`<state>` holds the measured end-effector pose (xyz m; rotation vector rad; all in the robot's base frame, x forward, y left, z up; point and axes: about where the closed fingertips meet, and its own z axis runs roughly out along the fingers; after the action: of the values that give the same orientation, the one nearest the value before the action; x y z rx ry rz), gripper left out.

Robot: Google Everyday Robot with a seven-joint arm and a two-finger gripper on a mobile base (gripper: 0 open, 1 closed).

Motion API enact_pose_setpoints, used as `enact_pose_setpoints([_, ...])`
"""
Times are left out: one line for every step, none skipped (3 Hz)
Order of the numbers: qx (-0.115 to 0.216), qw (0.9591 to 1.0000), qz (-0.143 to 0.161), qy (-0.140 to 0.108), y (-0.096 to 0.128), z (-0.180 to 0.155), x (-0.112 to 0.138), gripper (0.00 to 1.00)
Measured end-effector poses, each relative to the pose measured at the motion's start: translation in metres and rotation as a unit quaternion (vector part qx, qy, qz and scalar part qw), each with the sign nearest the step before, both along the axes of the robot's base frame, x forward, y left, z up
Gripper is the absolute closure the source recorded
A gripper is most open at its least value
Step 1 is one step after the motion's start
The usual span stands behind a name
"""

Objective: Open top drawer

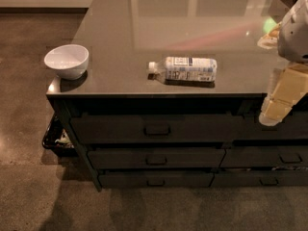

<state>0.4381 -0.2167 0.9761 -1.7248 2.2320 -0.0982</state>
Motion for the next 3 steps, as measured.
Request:
enact_pose_setpoints([0.0, 1.0, 0.0, 0.0, 0.0, 0.0, 0.0, 0.0])
enact_pose_setpoints([0.035, 0.9993, 0.01, 0.008, 0.008, -0.026, 0.002, 0.0])
enact_pose_setpoints([0.083, 0.9959, 0.03, 0.021, 0.026, -0.07, 0.001, 0.0])
